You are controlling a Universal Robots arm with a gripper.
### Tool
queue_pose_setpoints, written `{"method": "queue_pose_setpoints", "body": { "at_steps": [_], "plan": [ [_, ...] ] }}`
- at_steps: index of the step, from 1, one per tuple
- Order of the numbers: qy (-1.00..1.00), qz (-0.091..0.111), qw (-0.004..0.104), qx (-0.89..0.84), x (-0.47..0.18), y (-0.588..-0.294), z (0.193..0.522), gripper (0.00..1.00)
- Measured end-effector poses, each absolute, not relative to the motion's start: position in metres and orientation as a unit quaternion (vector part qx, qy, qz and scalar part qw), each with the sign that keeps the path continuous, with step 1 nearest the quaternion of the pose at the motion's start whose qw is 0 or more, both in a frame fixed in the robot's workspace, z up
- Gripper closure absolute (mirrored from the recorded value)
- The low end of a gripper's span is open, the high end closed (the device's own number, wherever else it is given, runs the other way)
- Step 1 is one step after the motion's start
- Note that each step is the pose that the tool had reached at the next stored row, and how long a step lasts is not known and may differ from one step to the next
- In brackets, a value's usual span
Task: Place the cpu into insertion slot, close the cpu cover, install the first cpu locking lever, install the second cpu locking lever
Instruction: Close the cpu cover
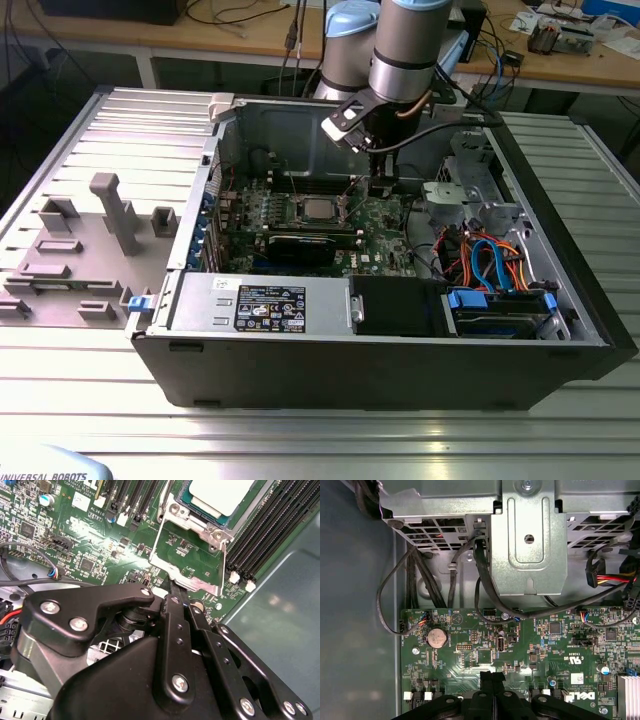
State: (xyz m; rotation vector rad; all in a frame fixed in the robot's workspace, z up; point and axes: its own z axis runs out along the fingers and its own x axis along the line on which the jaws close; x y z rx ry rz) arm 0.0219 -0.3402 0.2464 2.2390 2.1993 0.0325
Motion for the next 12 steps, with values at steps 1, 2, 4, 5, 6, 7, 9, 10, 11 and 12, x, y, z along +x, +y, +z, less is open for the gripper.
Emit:
{"method": "queue_pose_setpoints", "body": {
  "at_steps": [1,2,4,5,6,7,9,10,11,12],
  "plan": [
    [0.701,0.010,0.001,0.713,0.0218,-0.3402,0.2464,0.89],
    [0.701,0.010,0.001,0.713,0.0217,-0.3402,0.2464,0.89],
    [0.701,0.010,0.001,0.713,0.0214,-0.3402,0.2464,0.89],
    [0.701,0.010,0.001,0.713,0.0211,-0.3402,0.2464,0.89],
    [0.701,0.010,0.001,0.713,0.0210,-0.3402,0.2464,0.89],
    [0.701,0.010,0.001,0.713,0.0208,-0.3402,0.2464,0.89],
    [0.701,0.010,0.001,0.713,0.0198,-0.3402,0.2464,0.89],
    [0.701,0.010,0.001,0.713,0.0192,-0.3402,0.2464,0.89],
    [0.701,0.010,0.001,0.713,0.0189,-0.3402,0.2464,0.89],
    [0.701,0.010,0.001,0.713,0.0183,-0.3402,0.2464,0.89]
  ]
}}
